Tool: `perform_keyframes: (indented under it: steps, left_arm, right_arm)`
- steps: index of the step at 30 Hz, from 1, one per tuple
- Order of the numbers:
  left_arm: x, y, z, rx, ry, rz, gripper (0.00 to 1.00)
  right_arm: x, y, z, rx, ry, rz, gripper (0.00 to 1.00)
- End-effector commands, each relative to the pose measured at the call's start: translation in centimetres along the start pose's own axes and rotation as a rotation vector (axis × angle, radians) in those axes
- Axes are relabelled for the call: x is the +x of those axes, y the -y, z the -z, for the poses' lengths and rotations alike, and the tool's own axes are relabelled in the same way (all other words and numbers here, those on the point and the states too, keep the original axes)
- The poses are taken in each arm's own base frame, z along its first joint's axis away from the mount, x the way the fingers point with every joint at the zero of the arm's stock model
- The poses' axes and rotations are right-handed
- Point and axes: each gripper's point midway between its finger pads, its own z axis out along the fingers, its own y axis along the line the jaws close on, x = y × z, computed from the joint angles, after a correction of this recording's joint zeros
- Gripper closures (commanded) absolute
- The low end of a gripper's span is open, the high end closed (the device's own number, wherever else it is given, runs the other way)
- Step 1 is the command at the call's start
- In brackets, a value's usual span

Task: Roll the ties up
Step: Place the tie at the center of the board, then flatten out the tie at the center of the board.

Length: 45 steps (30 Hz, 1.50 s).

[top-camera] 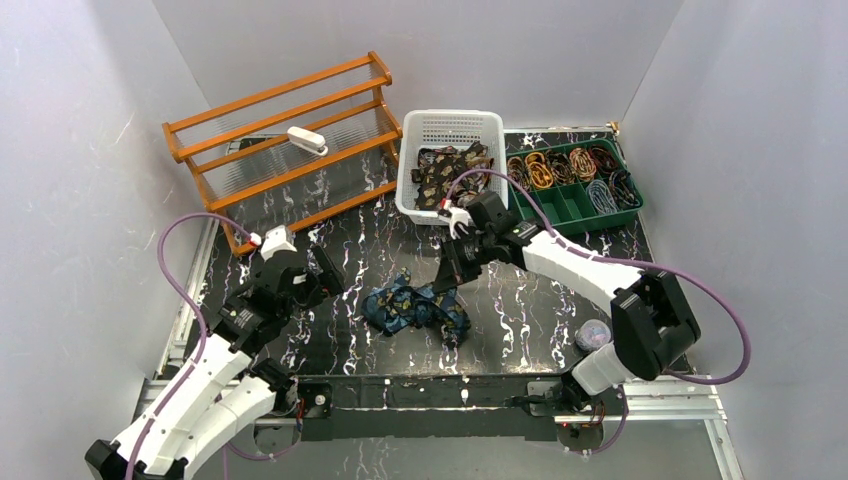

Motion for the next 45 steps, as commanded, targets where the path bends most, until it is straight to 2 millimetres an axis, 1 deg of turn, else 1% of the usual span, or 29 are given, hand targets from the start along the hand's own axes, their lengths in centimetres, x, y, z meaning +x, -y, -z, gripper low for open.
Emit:
perform_keyframes:
  steps: [1,2,3,4,5,6,8,10,11,14,17,19,20,23,25,27,28,30,33,36,37,39,40,42,44,45]
  left_arm:
    - [1.5,1.3,-0.5,0.077,-0.079,-0.064,0.02]
    - [1.8,2.0,-0.7,0.108,-0.097,-0.073,0.02]
    - [2.3,2.5,-0.8,0.14,-0.117,-0.082,0.02]
    - [2.8,3.2,-1.0,0.177,-0.139,-0.089,0.02]
    - [3.4,3.7,-1.2,0.211,-0.161,-0.096,0.02]
    - [4.0,4.2,-1.3,0.243,-0.188,-0.101,0.02]
    - [5.5,5.0,-1.5,0.295,-0.252,-0.104,0.02]
    - [6.6,5.1,-2.1,0.304,-0.293,-0.105,0.02]
    - [7.1,5.1,-2.3,0.307,-0.312,-0.107,0.02]
    - [8.2,4.7,-3.0,0.297,-0.353,-0.127,0.02]
    - [9.1,4.9,-3.4,0.314,-0.384,-0.152,0.02]
    - [9.6,5.1,-3.5,0.332,-0.406,-0.172,0.02]
    - [9.9,5.3,-3.5,0.341,-0.414,-0.184,0.02]
    - [10.5,5.6,-3.7,0.35,-0.424,-0.222,0.02]
    - [11.1,5.6,-4.0,0.332,-0.433,-0.247,0.02]
    - [11.7,5.5,-4.5,0.3,-0.431,-0.28,0.02]
    - [12.1,5.5,-4.6,0.288,-0.434,-0.297,0.02]
    - [12.9,5.4,-5.1,0.253,-0.443,-0.333,0.02]
    - [13.6,4.7,-6.0,0.174,-0.439,-0.376,0.04]
    - [13.7,4.1,-6.7,0.117,-0.423,-0.379,0.13]
    - [13.8,3.9,-6.9,0.103,-0.418,-0.384,0.21]
    - [13.9,3.5,-7.0,0.081,-0.42,-0.392,0.33]
    - [14.0,3.3,-6.9,0.078,-0.422,-0.393,0.38]
    - [14.1,3.4,-6.6,0.095,-0.425,-0.389,0.48]
    - [14.2,4.0,-5.9,0.147,-0.435,-0.379,0.58]
    - [14.4,4.7,-5.4,0.196,-0.446,-0.375,0.6]
  right_arm:
    - [1.8,4.3,1.4,0.237,-0.015,0.048,0.85]
    - [2.4,4.9,1.5,0.262,-0.014,0.041,0.81]
    - [3.1,5.6,1.6,0.289,-0.021,0.032,0.73]
    - [3.8,6.2,1.8,0.318,-0.039,0.018,0.61]
    - [4.4,6.8,2.1,0.348,-0.051,0.004,0.53]
    - [4.7,7.2,2.4,0.382,-0.05,-0.01,0.47]
    - [4.6,7.5,3.3,0.431,0.001,-0.028,0.34]
    - [4.3,7.7,4.5,0.485,0.088,-0.077,0.24]
    - [4.2,7.6,5.1,0.498,0.13,-0.097,0.2]
    - [4.0,6.7,6.7,0.493,0.25,-0.155,0.14]
    - [4.5,5.2,7.7,0.43,0.324,-0.205,0.13]
    - [5.5,3.7,7.5,0.337,0.316,-0.21,0.13]
    - [6.1,3.2,7.3,0.302,0.301,-0.23,0.14]
    - [9.0,2.9,6.2,0.239,0.22,-0.363,0.14]
    - [10.9,3.8,5.8,0.266,0.178,-0.433,0.14]
    - [12.0,6.0,6.1,0.383,0.192,-0.504,0.12]
    - [12.0,7.0,6.5,0.442,0.219,-0.528,0.09]
    - [11.9,8.5,7.0,0.519,0.259,-0.533,0.07]
    - [11.9,9.6,6.4,0.547,0.26,-0.538,0.06]
    - [12.5,10.4,5.4,0.568,0.21,-0.564,0.06]
    - [12.6,10.6,4.9,0.561,0.2,-0.576,0.07]
    - [12.5,10.5,3.9,0.527,0.186,-0.591,0.09]
    - [12.4,10.4,3.4,0.51,0.183,-0.604,0.12]
    - [11.8,10.1,2.7,0.472,0.187,-0.607,0.25]
    - [10.9,10.0,2.4,0.45,0.215,-0.605,0.39]
    - [10.2,9.8,2.3,0.433,0.238,-0.589,0.45]
